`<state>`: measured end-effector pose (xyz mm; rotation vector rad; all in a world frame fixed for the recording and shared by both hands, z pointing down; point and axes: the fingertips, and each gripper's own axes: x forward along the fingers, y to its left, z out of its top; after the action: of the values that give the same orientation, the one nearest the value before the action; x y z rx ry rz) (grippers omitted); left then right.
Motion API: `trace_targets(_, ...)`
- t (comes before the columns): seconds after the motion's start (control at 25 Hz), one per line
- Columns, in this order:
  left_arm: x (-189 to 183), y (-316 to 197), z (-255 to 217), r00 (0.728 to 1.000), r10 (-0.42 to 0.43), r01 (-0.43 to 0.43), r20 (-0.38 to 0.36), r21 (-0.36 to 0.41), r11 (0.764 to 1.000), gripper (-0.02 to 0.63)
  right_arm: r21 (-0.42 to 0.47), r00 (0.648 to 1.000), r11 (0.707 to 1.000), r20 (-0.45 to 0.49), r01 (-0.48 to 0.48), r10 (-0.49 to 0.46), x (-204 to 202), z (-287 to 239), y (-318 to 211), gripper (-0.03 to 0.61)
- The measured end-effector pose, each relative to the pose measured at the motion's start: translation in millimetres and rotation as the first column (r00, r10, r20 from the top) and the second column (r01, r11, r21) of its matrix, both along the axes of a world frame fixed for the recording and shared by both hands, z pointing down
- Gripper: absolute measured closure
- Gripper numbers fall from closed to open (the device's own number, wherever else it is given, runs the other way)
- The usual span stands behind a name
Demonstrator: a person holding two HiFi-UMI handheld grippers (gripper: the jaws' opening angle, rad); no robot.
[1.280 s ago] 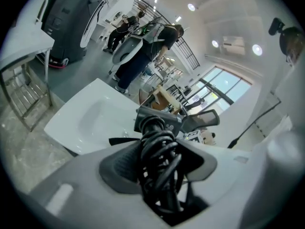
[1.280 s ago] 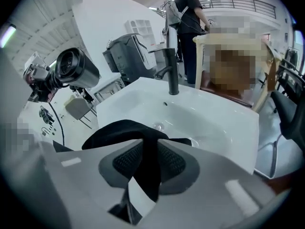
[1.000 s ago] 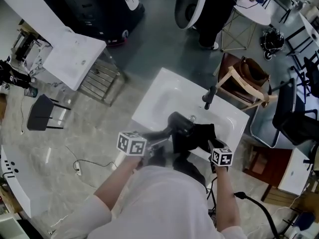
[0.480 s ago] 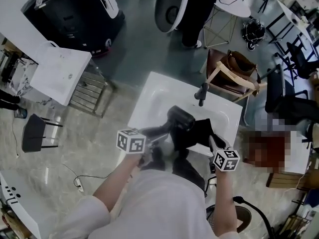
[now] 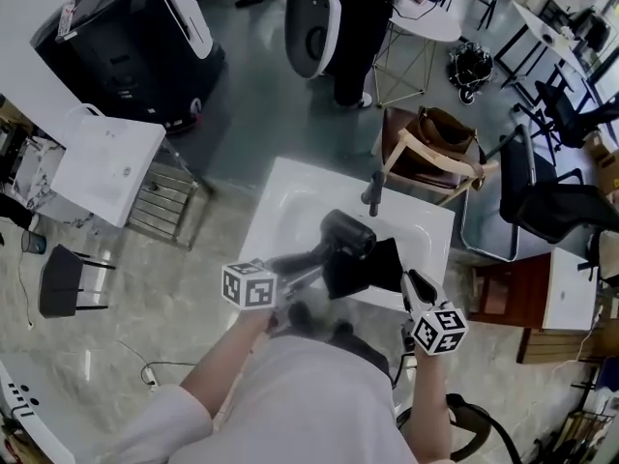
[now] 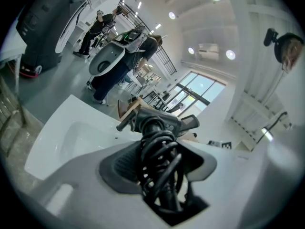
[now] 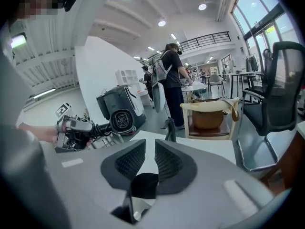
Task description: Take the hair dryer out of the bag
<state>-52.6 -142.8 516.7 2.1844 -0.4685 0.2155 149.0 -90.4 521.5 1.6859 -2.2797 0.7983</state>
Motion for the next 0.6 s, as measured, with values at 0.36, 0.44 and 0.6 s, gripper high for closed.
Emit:
trace_targets(0.36, 17, 14, -35, 0.997, -0.054, 0.055, -0.055, 0.016, 0.998, 0.390, 0.115, 0.999, 0.992, 0.010, 0.048, -0.050, 15, -51, 15, 0.560)
trace_targets(0.44, 22, 15, -40, 0.996, -0.063, 0.065, -0.062, 0.023, 0.998, 0.390, 0.132, 0.999, 0.990, 0.014, 0.048, -0.050, 20, -57, 18, 0.565)
trace_targets(0.6, 28, 20, -48, 0.994, -0.075, 0.078, -0.079, 0.033, 0.996, 0.390, 0.154, 0.999, 0.987, 0.020, 0.047, -0.050, 27, -65, 24, 0.572)
